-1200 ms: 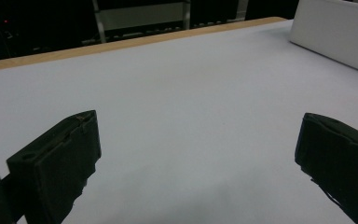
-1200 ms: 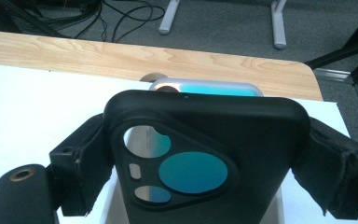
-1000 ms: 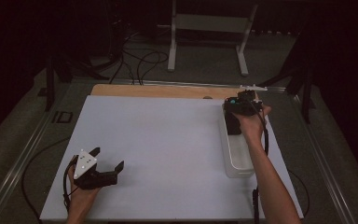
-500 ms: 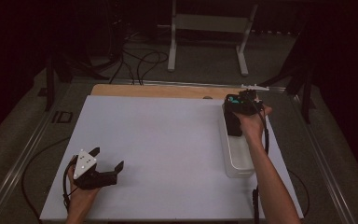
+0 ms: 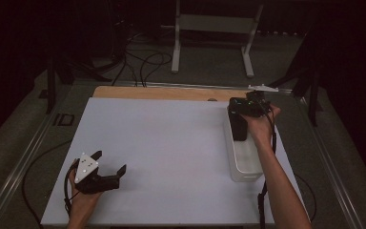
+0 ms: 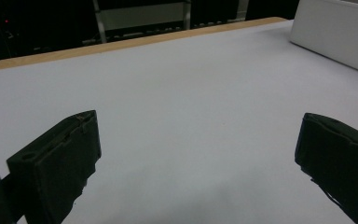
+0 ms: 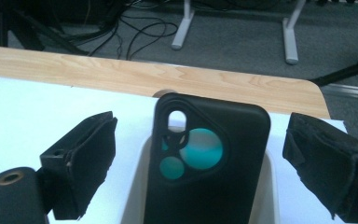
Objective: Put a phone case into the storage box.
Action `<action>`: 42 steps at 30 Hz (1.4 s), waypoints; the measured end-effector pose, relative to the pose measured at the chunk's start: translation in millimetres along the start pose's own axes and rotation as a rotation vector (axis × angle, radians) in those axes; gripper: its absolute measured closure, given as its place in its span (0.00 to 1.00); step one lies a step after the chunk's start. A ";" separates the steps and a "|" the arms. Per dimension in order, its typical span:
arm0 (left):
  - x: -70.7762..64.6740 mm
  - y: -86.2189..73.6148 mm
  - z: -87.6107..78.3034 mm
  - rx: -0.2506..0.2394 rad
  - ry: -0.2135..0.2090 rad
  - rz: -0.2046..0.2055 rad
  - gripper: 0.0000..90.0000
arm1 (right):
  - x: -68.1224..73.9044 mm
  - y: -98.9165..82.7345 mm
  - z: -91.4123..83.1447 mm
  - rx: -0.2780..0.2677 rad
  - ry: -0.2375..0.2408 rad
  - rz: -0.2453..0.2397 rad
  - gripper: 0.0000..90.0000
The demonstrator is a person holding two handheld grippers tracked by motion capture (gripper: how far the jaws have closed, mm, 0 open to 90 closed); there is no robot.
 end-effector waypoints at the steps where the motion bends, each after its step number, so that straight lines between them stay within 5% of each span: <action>1: 0.0 0.0 0.0 0.000 -0.001 -0.001 0.01 | 0.8 0.0 -1.5 -0.001 0.005 -0.008 0.11; 24: 0.9 0.5 -0.4 0.013 -0.007 -0.010 0.01 | 27.6 -29.2 -61.5 -0.055 0.196 -0.163 0.11; 42: 4.1 1.0 -1.5 0.020 0.008 -0.029 0.00 | 34.5 -61.1 -96.1 -0.126 0.291 -0.165 0.10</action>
Point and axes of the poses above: each handheld gripper's, and its own axes: z roughly forward along the jaws, y roughly out of its top, x roughly to its left, the point moved 1 cm from there along z, roughly forward along the jaws, and after that the axes turned 5 degrees about -y, right-handed, at the moved point
